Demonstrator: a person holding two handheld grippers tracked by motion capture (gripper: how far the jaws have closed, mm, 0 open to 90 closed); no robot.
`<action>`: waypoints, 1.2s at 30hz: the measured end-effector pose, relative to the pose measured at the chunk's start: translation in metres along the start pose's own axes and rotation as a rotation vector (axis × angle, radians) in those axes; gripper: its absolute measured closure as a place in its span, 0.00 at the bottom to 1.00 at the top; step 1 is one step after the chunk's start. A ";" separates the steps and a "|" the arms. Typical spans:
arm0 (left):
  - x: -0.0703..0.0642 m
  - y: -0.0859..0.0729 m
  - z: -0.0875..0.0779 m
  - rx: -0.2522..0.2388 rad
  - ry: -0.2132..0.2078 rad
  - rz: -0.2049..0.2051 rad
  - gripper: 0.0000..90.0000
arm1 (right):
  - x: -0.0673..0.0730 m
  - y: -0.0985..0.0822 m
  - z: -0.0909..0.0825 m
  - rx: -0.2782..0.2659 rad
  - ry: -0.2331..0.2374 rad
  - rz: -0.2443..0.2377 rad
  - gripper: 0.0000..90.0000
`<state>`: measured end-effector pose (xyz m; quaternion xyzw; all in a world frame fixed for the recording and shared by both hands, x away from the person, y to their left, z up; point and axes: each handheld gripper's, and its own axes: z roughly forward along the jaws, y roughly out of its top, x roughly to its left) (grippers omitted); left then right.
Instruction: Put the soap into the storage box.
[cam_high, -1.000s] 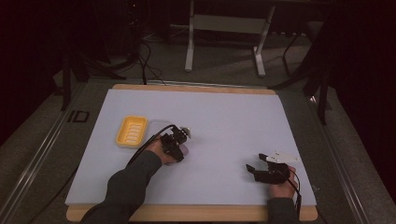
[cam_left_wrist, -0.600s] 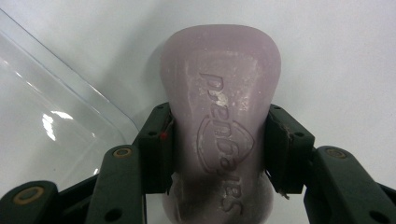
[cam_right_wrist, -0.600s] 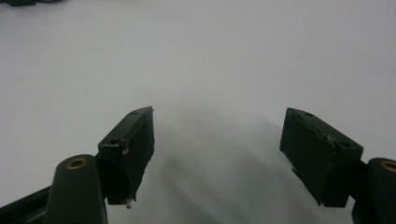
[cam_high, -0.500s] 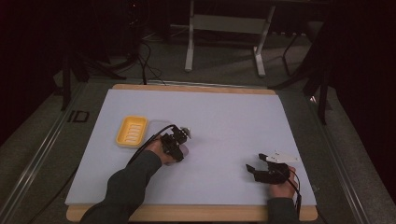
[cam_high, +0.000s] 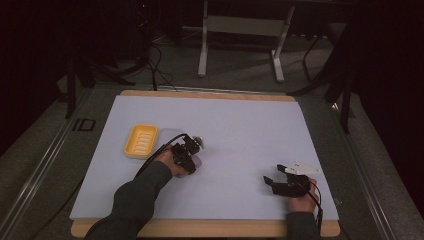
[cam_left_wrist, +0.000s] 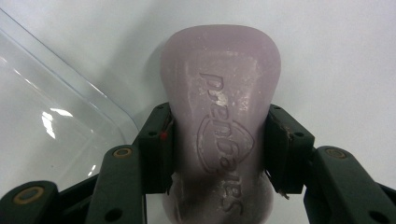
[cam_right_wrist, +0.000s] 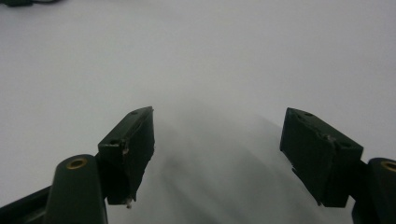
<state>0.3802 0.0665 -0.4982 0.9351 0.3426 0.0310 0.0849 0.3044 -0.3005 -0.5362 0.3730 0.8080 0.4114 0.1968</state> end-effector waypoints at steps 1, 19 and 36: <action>0.000 0.000 0.000 0.000 0.000 0.000 0.56 | 0.000 0.000 0.000 0.000 0.000 0.000 0.29; 0.006 -0.008 -0.012 -0.045 -0.024 -0.025 0.56 | 0.000 0.000 0.000 0.001 -0.001 0.000 0.29; 0.016 -0.014 -0.028 -0.085 -0.012 -0.059 0.56 | 0.000 0.000 0.000 0.000 -0.003 0.000 0.29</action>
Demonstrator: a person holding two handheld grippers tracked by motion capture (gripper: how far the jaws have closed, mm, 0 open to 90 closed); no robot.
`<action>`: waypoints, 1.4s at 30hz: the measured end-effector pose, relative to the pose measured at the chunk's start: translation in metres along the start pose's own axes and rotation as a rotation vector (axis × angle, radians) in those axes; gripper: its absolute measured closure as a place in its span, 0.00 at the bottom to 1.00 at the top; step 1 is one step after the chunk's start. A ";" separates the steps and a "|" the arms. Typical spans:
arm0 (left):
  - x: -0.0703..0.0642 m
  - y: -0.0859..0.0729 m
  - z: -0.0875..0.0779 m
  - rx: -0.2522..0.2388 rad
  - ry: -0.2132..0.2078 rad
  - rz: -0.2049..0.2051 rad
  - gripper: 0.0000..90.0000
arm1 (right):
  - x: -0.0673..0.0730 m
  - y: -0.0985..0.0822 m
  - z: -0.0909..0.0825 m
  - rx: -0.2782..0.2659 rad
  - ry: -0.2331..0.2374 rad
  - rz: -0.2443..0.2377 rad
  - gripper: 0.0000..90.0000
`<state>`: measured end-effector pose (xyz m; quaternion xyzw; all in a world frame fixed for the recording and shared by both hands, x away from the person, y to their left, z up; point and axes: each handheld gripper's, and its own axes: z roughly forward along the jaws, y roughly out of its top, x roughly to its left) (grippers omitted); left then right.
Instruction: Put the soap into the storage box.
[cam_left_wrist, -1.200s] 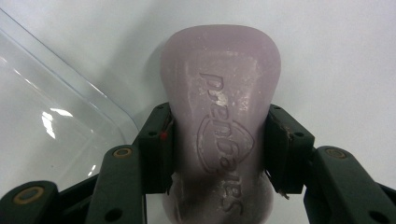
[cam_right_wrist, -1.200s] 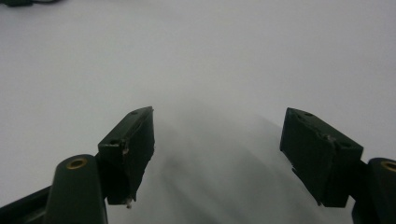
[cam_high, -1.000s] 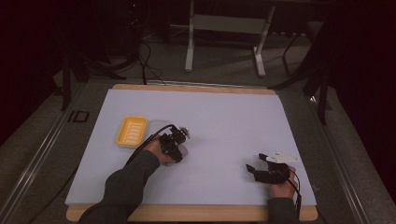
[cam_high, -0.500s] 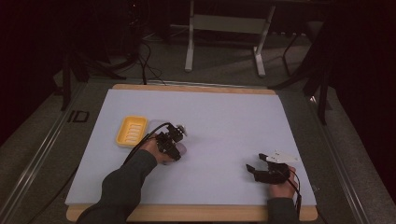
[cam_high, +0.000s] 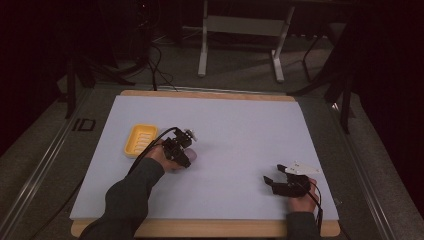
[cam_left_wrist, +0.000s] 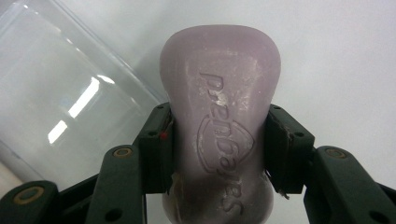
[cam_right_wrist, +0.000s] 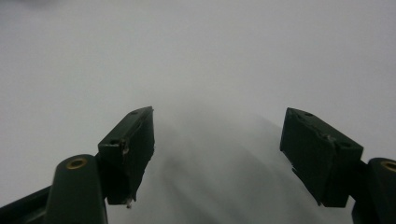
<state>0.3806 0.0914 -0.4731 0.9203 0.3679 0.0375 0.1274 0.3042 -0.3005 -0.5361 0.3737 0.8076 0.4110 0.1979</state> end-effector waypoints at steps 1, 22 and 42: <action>0.000 0.000 0.000 -0.002 0.000 -0.002 0.56 | 0.000 0.000 0.000 0.000 0.000 0.000 0.29; 0.014 -0.007 -0.011 -0.040 0.003 -0.054 0.56 | 0.000 0.000 0.000 0.000 -0.001 -0.002 0.29; 0.031 -0.017 -0.021 -0.089 -0.003 -0.134 0.56 | 0.000 0.000 0.000 0.000 -0.001 -0.002 0.29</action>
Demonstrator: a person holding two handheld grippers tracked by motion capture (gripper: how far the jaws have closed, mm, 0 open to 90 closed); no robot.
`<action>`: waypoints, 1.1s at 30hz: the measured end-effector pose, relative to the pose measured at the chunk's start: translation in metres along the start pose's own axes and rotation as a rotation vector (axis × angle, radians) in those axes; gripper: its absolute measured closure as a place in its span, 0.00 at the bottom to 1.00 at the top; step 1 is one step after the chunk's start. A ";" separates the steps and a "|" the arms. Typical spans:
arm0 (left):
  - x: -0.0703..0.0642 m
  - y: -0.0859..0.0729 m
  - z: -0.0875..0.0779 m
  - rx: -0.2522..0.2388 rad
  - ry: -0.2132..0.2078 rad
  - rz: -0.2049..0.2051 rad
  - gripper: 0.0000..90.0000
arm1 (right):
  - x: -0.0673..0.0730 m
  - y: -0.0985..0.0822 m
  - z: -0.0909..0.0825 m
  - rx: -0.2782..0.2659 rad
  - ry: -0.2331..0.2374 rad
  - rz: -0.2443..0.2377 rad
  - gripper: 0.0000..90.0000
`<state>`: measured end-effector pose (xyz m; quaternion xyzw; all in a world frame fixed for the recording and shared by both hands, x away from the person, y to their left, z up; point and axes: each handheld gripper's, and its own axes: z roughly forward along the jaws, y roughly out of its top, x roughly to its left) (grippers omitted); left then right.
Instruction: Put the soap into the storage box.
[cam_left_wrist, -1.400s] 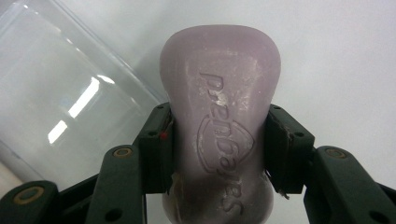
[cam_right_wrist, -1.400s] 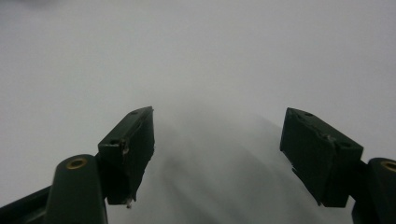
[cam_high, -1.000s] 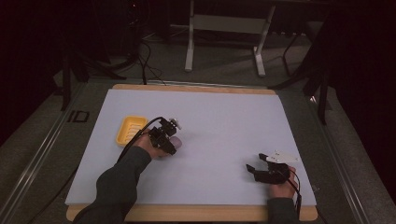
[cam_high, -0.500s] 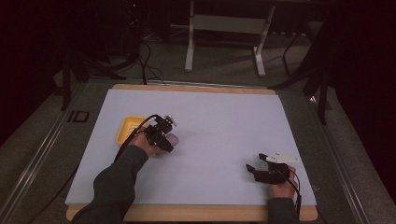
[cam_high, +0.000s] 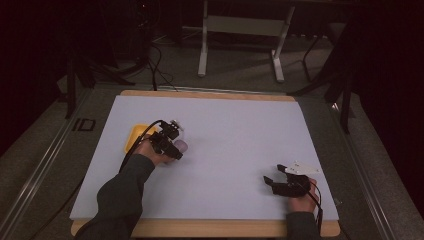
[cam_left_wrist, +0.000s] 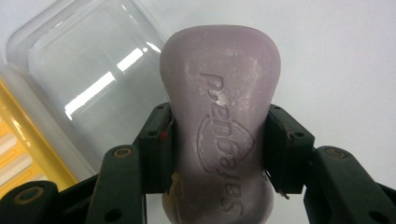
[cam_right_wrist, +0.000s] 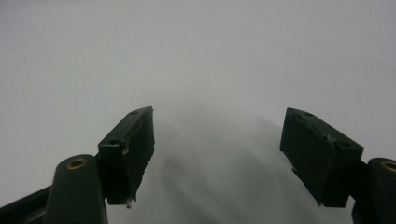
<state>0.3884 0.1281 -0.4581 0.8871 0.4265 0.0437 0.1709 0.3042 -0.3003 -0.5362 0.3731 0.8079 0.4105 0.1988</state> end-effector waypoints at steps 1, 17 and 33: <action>0.000 0.000 0.000 0.000 0.000 0.000 0.56 | 0.000 0.000 0.000 0.000 0.000 0.000 0.29; 0.013 -0.004 -0.011 -0.022 0.021 -0.041 0.56 | 0.000 0.000 0.000 0.001 0.000 0.000 0.29; 0.025 -0.010 -0.018 -0.047 0.032 -0.096 0.56 | 0.000 0.000 0.000 0.000 -0.001 0.000 0.29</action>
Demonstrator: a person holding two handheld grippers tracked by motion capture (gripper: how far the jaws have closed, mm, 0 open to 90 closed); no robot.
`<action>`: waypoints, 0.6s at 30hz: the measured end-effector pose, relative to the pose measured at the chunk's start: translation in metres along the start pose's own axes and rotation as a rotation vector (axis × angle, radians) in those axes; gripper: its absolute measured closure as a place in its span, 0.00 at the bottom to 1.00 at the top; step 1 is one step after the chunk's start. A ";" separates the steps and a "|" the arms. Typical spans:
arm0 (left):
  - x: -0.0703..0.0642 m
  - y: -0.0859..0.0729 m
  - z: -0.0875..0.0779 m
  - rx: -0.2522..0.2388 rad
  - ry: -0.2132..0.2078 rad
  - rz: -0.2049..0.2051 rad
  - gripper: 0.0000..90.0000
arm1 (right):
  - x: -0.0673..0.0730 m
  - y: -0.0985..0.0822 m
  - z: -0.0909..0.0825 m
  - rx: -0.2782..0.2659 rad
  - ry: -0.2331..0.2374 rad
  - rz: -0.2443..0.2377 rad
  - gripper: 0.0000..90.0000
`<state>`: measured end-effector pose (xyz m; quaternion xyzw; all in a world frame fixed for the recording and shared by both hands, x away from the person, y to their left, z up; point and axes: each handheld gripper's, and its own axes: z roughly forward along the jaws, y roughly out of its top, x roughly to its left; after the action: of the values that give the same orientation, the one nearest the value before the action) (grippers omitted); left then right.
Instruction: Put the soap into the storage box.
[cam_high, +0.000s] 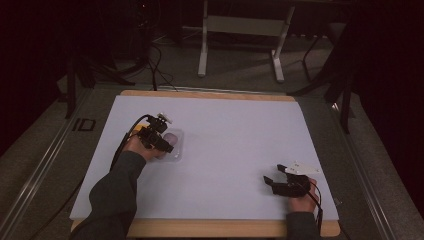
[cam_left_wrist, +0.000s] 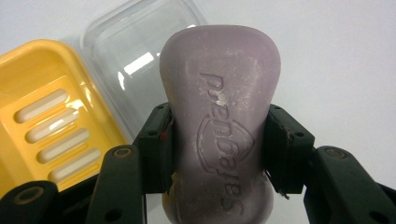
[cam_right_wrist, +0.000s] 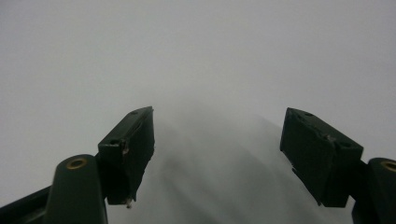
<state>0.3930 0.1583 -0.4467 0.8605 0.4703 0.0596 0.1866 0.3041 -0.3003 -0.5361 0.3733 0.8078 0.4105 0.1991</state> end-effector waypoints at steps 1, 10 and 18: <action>0.001 0.000 0.000 -0.002 0.000 -0.004 0.56 | 0.000 0.000 0.000 0.000 0.000 0.000 0.29; 0.007 -0.003 -0.003 -0.009 0.007 -0.024 0.56 | 0.000 0.000 0.000 0.000 0.000 0.000 0.29; 0.014 -0.005 -0.005 -0.017 0.012 -0.051 0.56 | 0.000 0.000 0.000 0.000 0.000 0.000 0.29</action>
<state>0.3952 0.1736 -0.4447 0.8462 0.4929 0.0638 0.1924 0.3041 -0.3003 -0.5361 0.3732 0.8078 0.4105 0.1992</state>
